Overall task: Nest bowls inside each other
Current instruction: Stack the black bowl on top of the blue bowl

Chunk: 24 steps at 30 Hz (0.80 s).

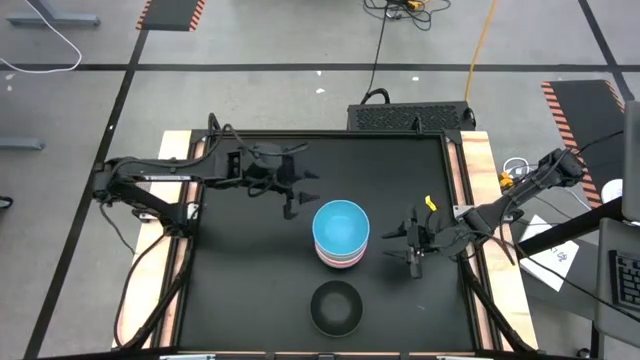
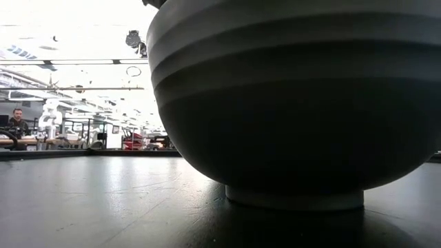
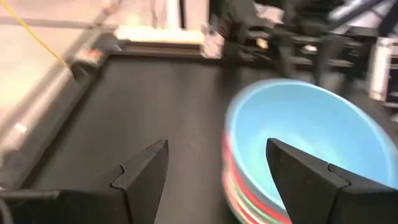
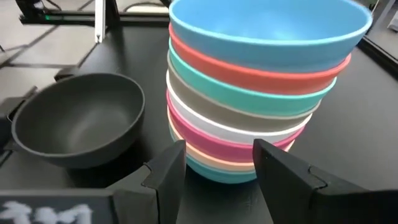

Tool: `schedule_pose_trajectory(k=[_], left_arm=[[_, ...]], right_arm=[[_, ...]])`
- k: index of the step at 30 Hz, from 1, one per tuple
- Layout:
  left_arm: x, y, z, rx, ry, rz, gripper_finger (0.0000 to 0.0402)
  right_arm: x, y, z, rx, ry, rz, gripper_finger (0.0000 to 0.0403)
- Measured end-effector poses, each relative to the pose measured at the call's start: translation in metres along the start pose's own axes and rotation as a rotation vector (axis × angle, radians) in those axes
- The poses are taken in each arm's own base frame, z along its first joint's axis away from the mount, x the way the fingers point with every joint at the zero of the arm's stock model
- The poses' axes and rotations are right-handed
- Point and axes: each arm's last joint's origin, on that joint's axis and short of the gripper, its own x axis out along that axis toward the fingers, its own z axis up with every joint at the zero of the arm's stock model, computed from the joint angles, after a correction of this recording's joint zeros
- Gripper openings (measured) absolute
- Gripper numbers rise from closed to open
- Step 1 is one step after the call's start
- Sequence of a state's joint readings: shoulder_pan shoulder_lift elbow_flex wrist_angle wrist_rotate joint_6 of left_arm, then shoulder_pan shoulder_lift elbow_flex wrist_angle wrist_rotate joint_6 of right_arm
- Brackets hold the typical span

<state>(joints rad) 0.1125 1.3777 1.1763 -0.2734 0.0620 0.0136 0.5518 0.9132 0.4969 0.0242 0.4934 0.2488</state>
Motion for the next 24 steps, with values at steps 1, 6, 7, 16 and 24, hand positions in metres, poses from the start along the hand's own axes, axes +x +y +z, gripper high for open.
schedule_pose_trajectory(k=[1, 6, 7, 16, 24], left_arm=[[-0.005, -0.005, -0.001, -0.013, 0.022, -0.022, 0.0273], [-0.011, -0.036, -0.014, -0.056, 0.159, -0.11, 0.0273], [-0.012, -0.043, -0.015, -0.061, 0.176, -0.118, 0.0273], [-0.014, -0.104, -0.029, 0.117, 0.135, -0.241, 0.0273], [-0.002, -0.1, -0.045, 0.177, 0.064, -0.144, 0.0273]], right_arm=[[0.001, 0.0, -0.001, -0.006, 0.005, -0.001, 0.018], [0.0, -0.001, -0.004, -0.045, 0.032, -0.011, 0.018], [-0.001, -0.002, -0.003, -0.045, 0.028, -0.011, 0.018], [-0.027, -0.013, 0.012, -0.099, -0.102, -0.015, 0.018], [-0.051, -0.034, -0.004, -0.097, -0.26, -0.088, 0.018]])
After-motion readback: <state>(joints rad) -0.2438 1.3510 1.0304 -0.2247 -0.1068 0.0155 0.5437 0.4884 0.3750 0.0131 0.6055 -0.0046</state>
